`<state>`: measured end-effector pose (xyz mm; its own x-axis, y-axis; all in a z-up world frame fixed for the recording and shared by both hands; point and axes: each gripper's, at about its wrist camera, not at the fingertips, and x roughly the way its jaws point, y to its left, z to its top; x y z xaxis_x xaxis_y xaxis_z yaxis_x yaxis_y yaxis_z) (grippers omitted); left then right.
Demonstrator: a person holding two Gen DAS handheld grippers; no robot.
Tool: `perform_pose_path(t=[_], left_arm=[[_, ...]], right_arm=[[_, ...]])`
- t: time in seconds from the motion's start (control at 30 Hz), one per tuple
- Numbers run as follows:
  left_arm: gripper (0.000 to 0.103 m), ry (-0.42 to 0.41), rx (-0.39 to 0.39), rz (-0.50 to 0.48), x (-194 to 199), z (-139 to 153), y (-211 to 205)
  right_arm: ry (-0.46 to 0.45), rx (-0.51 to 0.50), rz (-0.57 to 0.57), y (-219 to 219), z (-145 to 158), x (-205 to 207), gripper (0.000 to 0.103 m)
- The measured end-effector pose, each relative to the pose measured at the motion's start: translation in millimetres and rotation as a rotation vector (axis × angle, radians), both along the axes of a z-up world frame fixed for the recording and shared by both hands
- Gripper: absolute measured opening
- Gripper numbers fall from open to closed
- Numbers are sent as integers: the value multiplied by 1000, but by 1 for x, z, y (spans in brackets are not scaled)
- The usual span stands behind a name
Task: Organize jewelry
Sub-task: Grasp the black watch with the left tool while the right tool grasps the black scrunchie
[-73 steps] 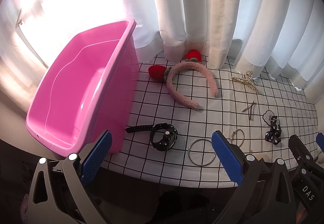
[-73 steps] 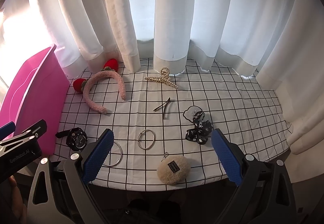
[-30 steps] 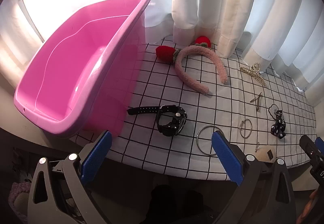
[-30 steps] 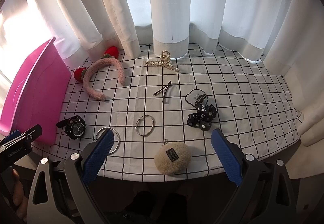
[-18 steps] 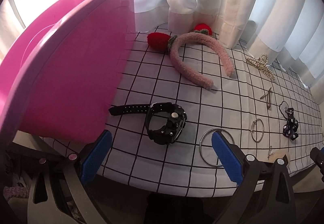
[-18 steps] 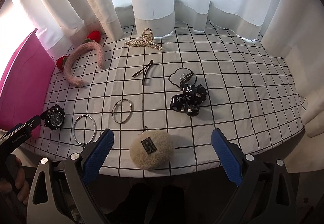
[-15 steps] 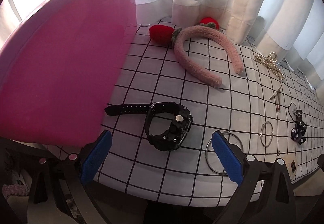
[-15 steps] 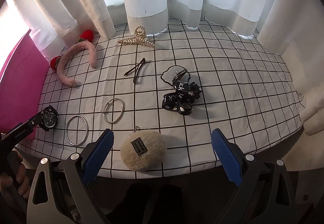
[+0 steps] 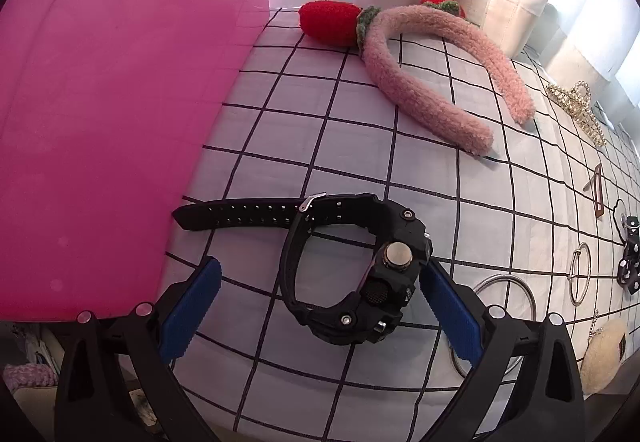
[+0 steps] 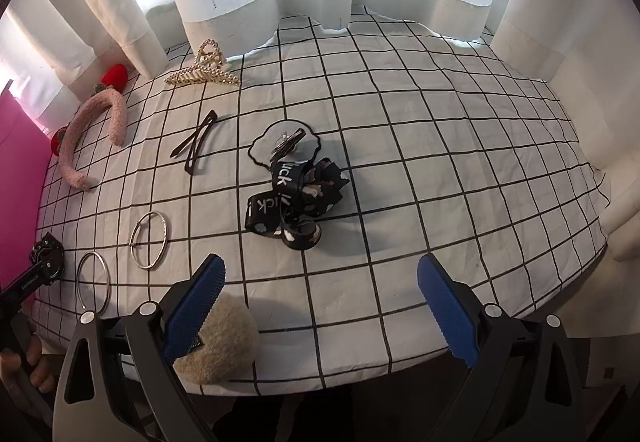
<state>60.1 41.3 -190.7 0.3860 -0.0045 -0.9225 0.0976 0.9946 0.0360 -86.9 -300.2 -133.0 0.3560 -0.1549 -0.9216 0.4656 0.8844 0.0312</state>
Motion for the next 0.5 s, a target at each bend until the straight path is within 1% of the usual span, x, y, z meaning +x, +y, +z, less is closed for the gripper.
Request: perform_pose_path(t=[0.13,0.2,0.33,0.43,0.5], left_arm=[[97,14,-3,5,3,-11,1],[98,1,-8,9,4,-13,2],[98,-12,-18,12,7,-17,2],[98,-19,-39,21,8,-19,4],[98,-31,-35,17,8,-19,5]], right_arm=[[16,35,0,-14,-17,19,93],[15,56,4,-18,-24,30,93],[37,28,15,-21,-35,52,93],[62,32,8,-26,-46,61,93],[84,37,-2,-30,-54,64,93]])
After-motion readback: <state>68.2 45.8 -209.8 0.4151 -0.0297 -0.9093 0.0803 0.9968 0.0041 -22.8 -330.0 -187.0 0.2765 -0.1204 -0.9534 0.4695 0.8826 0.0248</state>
